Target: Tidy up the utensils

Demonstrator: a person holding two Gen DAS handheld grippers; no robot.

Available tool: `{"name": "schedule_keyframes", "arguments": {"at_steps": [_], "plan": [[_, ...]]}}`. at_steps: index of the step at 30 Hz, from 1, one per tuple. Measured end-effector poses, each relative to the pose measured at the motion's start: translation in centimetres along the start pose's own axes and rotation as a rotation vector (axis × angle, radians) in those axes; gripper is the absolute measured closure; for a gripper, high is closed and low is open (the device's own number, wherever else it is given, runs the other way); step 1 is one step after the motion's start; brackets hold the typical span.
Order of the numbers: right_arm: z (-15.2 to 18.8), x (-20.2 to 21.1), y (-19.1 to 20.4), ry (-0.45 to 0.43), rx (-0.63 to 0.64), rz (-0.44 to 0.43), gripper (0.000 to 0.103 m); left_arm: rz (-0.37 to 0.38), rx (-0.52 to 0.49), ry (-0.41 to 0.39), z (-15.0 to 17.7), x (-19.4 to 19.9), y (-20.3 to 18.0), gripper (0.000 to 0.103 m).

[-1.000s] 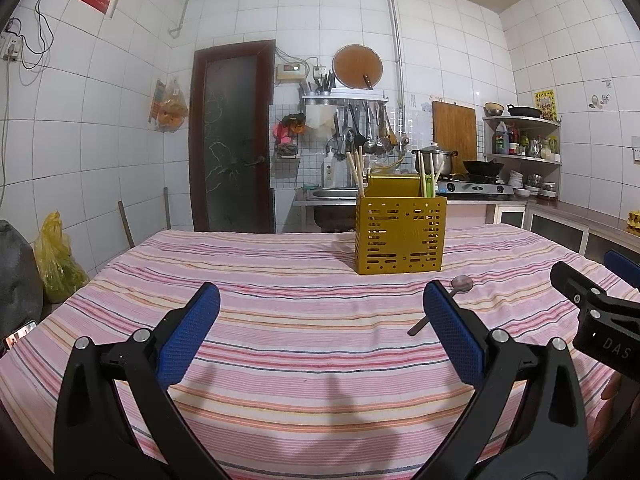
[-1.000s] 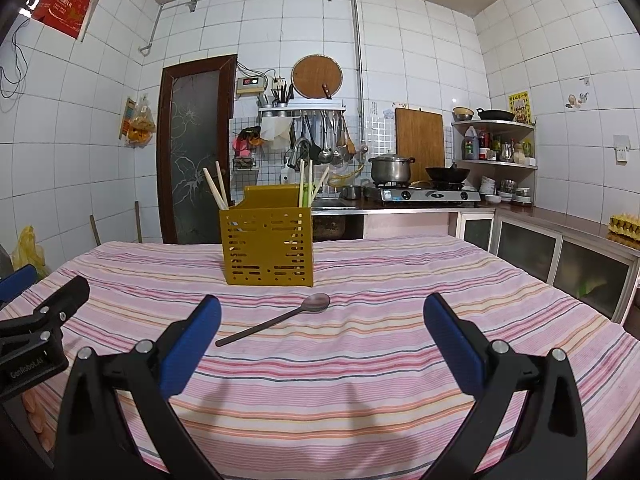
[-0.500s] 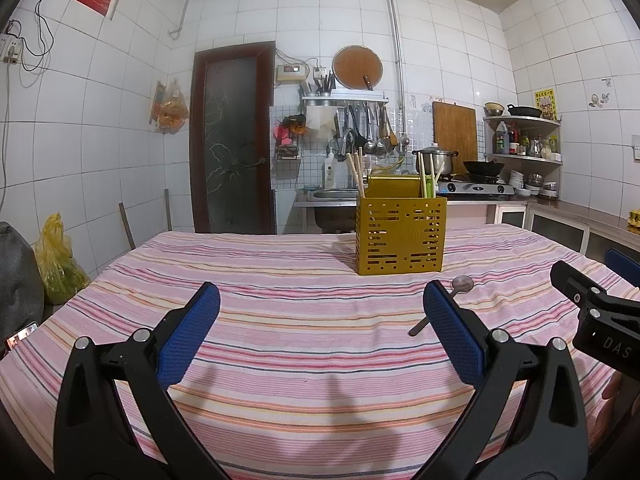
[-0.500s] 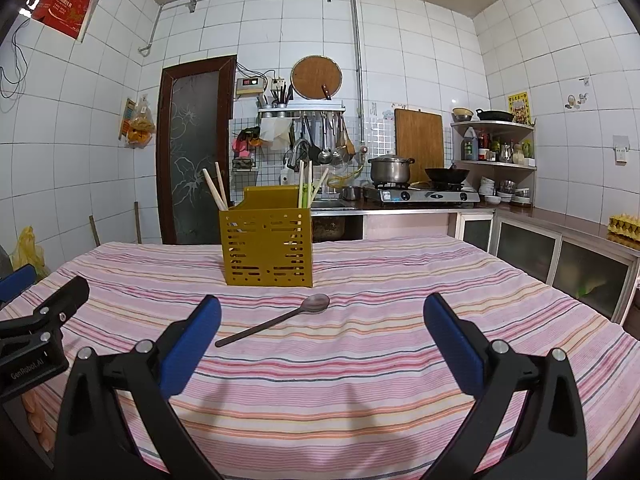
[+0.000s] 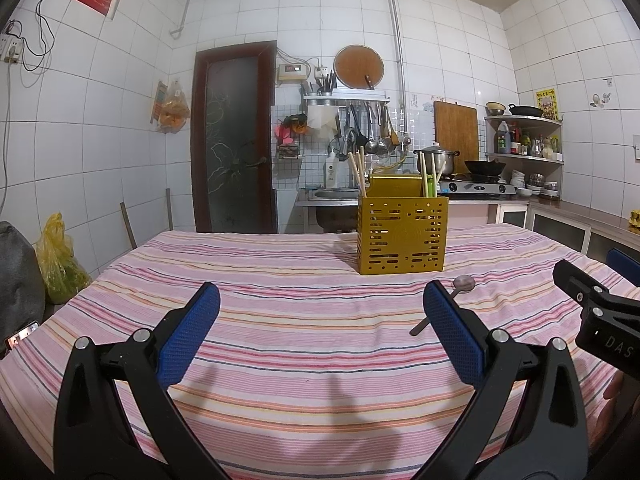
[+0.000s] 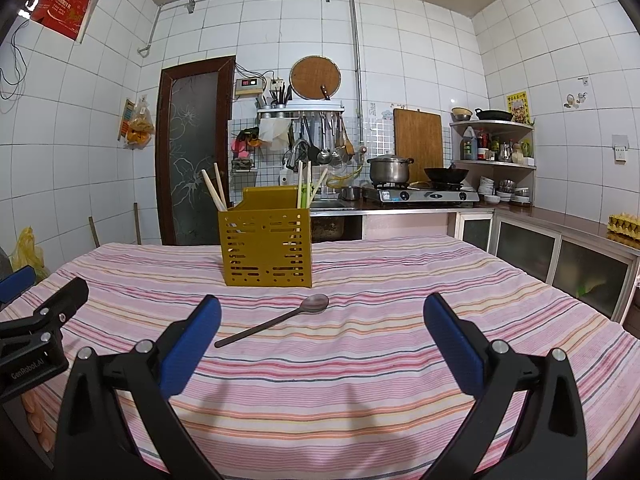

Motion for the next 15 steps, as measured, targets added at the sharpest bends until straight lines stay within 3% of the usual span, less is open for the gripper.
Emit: {"name": "schedule_keyframes", "arguments": {"at_steps": [15], "plan": [[0.09,-0.05,-0.19,0.002,0.002,0.003,0.004,-0.002,0.005,0.004,-0.01,0.02,0.20,0.005]]}}
Point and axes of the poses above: each gripper's, at about its wrist camera, not at the fingertips, and x roughly against the way its jaws point, y to its left, z to its underside, the point moved 9 cm from there along -x, roughly the way its jaws point, and after that the axes turned 8 degrees about y, right-handed, at the moved point
